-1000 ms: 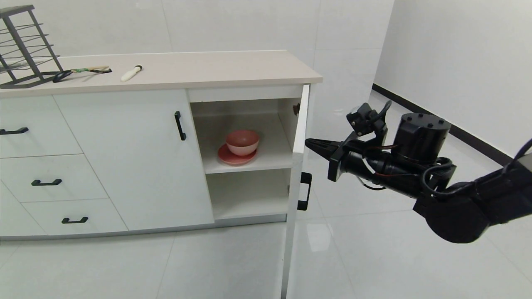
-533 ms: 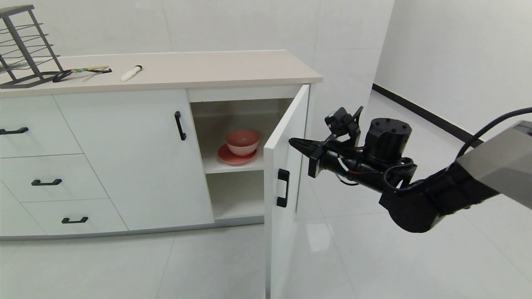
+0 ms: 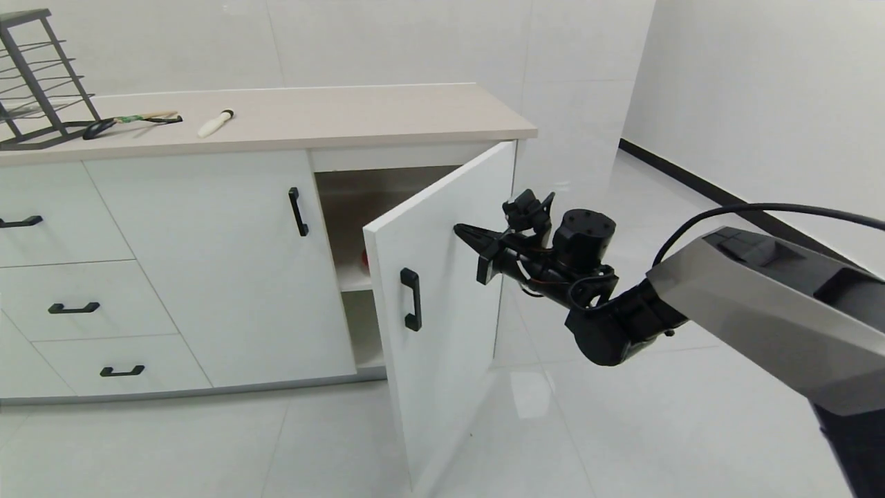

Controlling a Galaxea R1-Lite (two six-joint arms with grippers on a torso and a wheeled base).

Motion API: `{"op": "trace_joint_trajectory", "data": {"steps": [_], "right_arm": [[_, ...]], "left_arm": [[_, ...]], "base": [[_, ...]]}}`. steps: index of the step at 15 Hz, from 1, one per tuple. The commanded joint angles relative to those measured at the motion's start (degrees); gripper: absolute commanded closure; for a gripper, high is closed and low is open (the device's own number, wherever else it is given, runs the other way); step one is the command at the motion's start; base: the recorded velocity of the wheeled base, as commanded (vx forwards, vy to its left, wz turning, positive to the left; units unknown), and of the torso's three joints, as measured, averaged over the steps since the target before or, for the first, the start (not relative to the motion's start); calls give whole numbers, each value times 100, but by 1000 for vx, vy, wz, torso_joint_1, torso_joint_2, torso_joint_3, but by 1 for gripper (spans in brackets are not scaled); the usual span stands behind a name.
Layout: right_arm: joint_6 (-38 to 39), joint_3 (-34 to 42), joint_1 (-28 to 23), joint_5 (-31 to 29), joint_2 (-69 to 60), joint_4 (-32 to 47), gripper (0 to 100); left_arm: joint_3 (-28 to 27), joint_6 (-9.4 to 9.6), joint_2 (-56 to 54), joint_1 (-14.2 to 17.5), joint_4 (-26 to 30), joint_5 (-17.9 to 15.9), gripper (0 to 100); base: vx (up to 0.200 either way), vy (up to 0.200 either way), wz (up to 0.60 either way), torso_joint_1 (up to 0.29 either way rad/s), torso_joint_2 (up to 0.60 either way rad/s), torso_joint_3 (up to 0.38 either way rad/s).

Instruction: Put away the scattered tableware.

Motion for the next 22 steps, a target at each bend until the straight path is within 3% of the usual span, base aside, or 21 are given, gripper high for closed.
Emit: {"op": "trace_joint_trajectory", "data": {"steps": [1, 6, 9, 11, 12, 14, 15, 17, 18, 19, 21, 22], "right_arm": [[18, -669, 17, -18, 576, -11, 100], [80, -555, 9, -1, 339, -380, 100], [97, 1291, -18, 43, -1375, -538, 100], [88, 2908, -35, 52, -2817, -635, 100], [88, 4165, -44, 61, -4223, -617, 100], [97, 5492, -387, 52, -6244, -432, 100], [88, 6037, -809, 26, -7317, -186, 100], [80, 6828, -2312, -18, -9452, 780, 100], [88, 6933, -2637, -18, -9953, 1070, 100], [115, 7013, -3278, 69, -11386, 2134, 100], [62, 6591, -3366, 122, -13047, 4050, 100], [18, 6731, -3393, 113, -13337, 4305, 100]], "left_arm": [[0, -1, 7, -1, -1, 0, 0], [0, -10, 7, -1, -1, 0, 0], [0, -28, 7, -1, -1, 0, 0], [0, -28, 7, -1, -1, 0, 0], [0, -28, 7, -1, -1, 0, 0], [0, -19, 7, -1, -1, 0, 0], [0, -19, 7, -1, -1, 0, 0], [0, -28, 7, -1, -1, 0, 0], [0, -28, 7, -1, -1, 9, 0], [0, -19, 7, -1, -1, 9, 0], [0, -1, 7, -1, -1, 0, 0], [0, 7, 7, -1, -1, 0, 0]], "base": [[0, 0, 0, 0, 0, 0], [0, 0, 0, 0, 0, 0], [0, 0, 0, 0, 0, 0], [0, 0, 0, 0, 0, 0], [0, 200, 0, -2, 7, 2], [0, 200, 0, 5, 5, 2], [0, 200, 0, -7, 7, 12], [0, 200, 0, 7, 7, 0], [0, 200, 0, -2, 7, 2], [0, 200, 0, 2, 12, 2], [0, 0, 0, 0, 0, 0], [0, 0, 0, 0, 0, 0]]}}
